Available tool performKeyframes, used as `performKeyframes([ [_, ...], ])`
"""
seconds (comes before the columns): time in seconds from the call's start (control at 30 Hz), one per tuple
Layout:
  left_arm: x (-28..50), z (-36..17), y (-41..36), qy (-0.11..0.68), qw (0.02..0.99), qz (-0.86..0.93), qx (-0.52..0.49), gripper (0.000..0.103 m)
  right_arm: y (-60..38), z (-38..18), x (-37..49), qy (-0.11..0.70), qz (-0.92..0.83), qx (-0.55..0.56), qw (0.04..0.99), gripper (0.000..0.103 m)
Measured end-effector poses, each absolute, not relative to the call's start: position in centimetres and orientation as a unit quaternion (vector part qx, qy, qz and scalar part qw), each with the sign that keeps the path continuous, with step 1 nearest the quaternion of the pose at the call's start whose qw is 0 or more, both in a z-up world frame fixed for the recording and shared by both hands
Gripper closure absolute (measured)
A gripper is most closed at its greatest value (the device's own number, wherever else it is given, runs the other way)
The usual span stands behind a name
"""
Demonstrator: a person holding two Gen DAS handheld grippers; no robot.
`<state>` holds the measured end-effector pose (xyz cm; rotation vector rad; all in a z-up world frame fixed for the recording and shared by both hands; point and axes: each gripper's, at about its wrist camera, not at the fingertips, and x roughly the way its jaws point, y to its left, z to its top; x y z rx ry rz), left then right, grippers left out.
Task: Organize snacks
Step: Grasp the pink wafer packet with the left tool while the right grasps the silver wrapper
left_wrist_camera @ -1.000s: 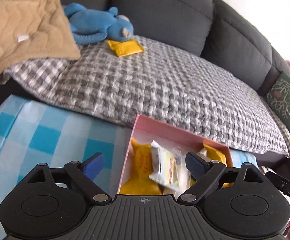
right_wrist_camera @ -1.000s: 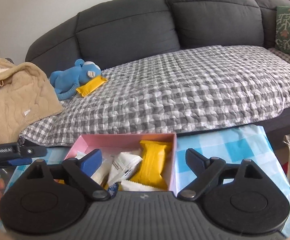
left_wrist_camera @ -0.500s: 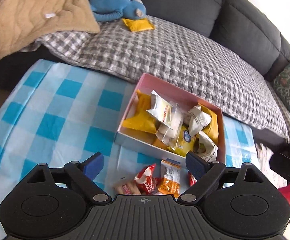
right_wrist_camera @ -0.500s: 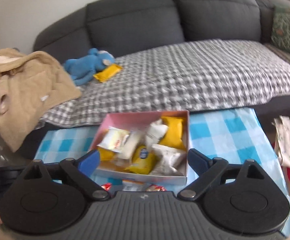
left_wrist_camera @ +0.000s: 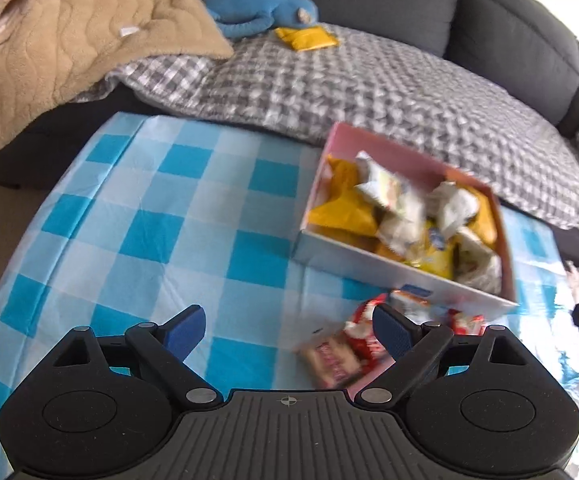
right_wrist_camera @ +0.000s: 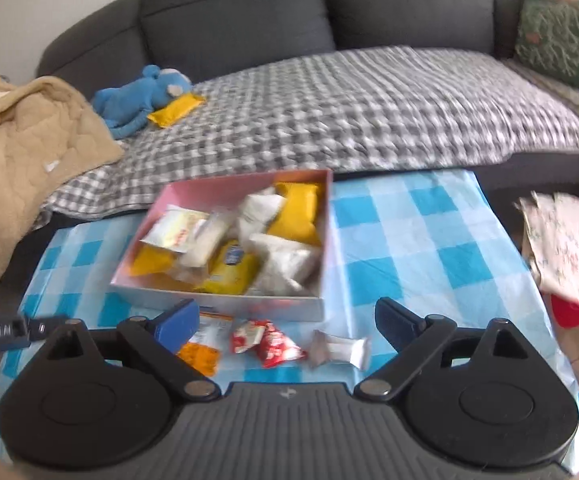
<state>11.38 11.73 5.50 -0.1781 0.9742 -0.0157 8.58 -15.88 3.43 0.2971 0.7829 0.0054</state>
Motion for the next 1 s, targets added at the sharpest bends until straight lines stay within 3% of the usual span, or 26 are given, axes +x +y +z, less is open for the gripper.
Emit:
performKeyframes([
  [0.13,12.0,3.2,12.2,0.506,0.858,-0.001,-0.091,0.011,-16.9,1.5,9.2,0.383,-0.019,0.167,0.908,0.013],
  [0.3,12.1,3.0,12.3,0.481,0.874,0.003,-0.069,0.011,-16.1,-0.7,9.2,0.400,-0.018,0.112,0.909,0.016],
  [0.53,12.0,0.6,12.0,0.508,0.858,-0.019,-0.075,0.011,-16.3,-1.7,9.4,0.401,-0.026,0.102,0.910,0.017],
  [0.63,11.9,0.3,11.1,0.506,0.860,-0.033,-0.059,0.011,-16.3,-2.0,9.9,0.413,-0.021,0.104,0.904,0.026],
  [0.8,11.2,0.2,9.0,0.507,0.857,-0.083,-0.039,0.011,-16.7,-2.2,10.3,0.408,-0.024,0.087,0.908,0.026],
  [1.0,9.1,-0.1,4.6,0.479,0.859,-0.163,0.082,0.011,-17.5,-2.9,10.9,0.414,-0.029,0.093,0.905,0.026],
])
